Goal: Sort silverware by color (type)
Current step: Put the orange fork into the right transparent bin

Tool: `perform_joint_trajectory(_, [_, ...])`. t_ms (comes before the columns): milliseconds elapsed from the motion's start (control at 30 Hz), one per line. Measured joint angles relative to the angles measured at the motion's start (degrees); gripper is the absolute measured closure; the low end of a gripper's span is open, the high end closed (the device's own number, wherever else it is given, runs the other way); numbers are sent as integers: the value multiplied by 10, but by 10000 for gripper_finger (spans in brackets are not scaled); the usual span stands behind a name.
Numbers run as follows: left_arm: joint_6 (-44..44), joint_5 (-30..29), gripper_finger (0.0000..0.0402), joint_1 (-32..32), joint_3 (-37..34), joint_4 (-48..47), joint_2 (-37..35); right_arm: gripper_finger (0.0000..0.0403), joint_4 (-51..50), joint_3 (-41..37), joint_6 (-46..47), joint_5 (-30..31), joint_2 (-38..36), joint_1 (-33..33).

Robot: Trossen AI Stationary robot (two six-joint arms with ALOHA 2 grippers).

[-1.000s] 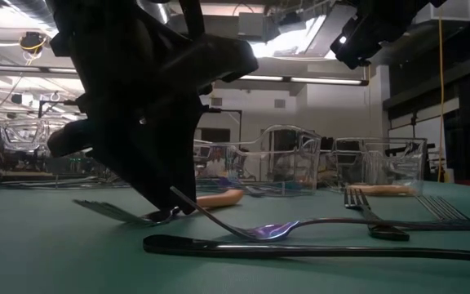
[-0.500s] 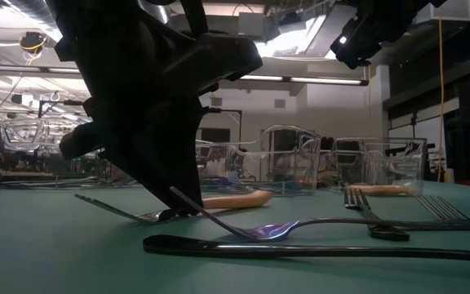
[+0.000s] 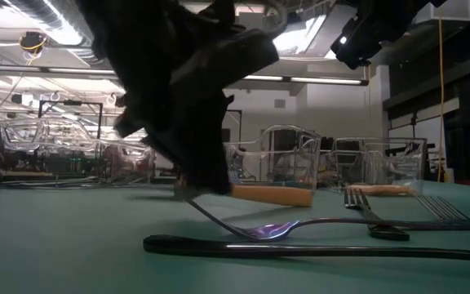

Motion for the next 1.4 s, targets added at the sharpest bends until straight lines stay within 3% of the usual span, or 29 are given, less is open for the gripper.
perform_joint_trajectory(133, [48,-12,392,6,3,3,0,323,0,0,25,0,0,0])
perform_joint_trajectory(400, [106,-15,398,24,3,5,-1,249,18,0,30,0,0,0])
perform_joint_trajectory(567, [124,-17,399,34,3,9,-2,225,50,0,31,0,1,0])
perform_joint_trajectory(1000, [287,-27,401,45,3,151,-3,219,59,1,31,-3,65,0])
perform_joint_trajectory(1200, [332,-26,401,56,3,183,-3,219,59,1,27,-63,107,0])
perform_joint_trajectory(1400, [359,-26,401,67,3,209,-3,219,58,1,20,-67,143,1])
